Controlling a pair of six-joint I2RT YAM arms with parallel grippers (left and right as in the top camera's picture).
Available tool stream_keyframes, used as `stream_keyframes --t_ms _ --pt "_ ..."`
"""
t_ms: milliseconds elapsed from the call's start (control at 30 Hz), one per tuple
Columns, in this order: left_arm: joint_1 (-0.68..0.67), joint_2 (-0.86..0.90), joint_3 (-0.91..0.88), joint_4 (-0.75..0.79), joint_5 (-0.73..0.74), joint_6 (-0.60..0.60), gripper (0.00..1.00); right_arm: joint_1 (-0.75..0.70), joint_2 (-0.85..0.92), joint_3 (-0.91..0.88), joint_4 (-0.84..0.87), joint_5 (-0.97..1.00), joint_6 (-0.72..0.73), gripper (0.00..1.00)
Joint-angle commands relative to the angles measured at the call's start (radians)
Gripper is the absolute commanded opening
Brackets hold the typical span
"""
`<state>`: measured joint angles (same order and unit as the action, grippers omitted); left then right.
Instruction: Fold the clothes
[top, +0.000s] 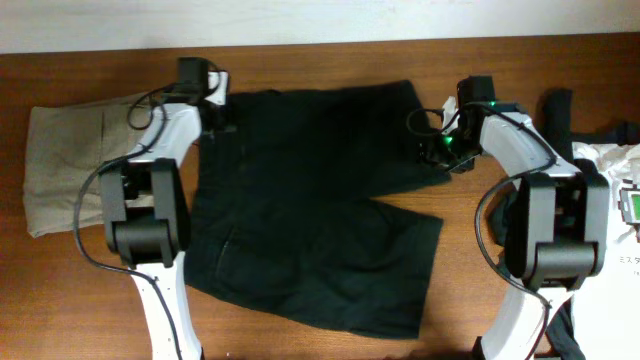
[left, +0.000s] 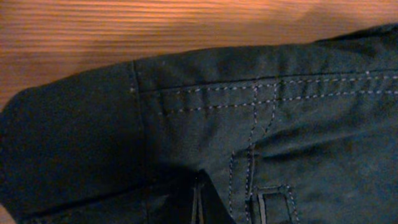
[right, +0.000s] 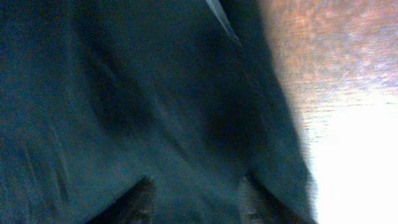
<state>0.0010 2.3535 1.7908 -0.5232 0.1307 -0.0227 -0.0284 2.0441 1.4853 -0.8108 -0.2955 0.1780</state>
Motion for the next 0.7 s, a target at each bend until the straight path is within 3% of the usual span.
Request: stream_keyframes --t_ms 0,100,233,367,400,433,500,567,667 --pt "0.109 0.077 0.058 -0.069 -0.045 -0.037 0.00 -0.003 -0.117 0.055 -0.091 -0.015 -0.032 0.59" --pt "0.124 0.077 0.160 -0.149 0.061 -0.011 0.01 0.007 -0.090 0.014 -0.200 -0.012 -0.093 0.58" --pt "0.077 0.077 0.281 -0.298 0.143 0.082 0.13 0.054 -0.074 -0.116 -0.096 -0.038 -0.142 0.56" --pt "0.019 0.074 0.534 -0.628 0.146 0.153 0.25 0.068 -0.072 -0.199 0.042 -0.064 -0.061 0.31" --pt "0.011 0.074 0.603 -0.711 0.146 0.153 0.26 0.067 -0.072 -0.203 0.054 -0.072 -0.061 0.13" --pt "-0.001 0.074 0.694 -0.830 0.143 0.153 0.26 0.066 -0.073 -0.200 0.075 -0.071 -0.061 0.04" --pt "-0.008 0.074 0.775 -0.975 0.135 0.153 0.26 0.037 -0.076 -0.175 0.079 -0.045 -0.027 0.04" --pt "-0.010 0.074 0.789 -1.085 0.135 0.158 0.26 -0.045 -0.095 -0.146 0.068 0.019 0.113 0.04" --pt "-0.015 0.075 0.789 -1.165 0.135 0.198 0.26 -0.132 -0.103 -0.138 0.051 -0.045 0.108 0.07"
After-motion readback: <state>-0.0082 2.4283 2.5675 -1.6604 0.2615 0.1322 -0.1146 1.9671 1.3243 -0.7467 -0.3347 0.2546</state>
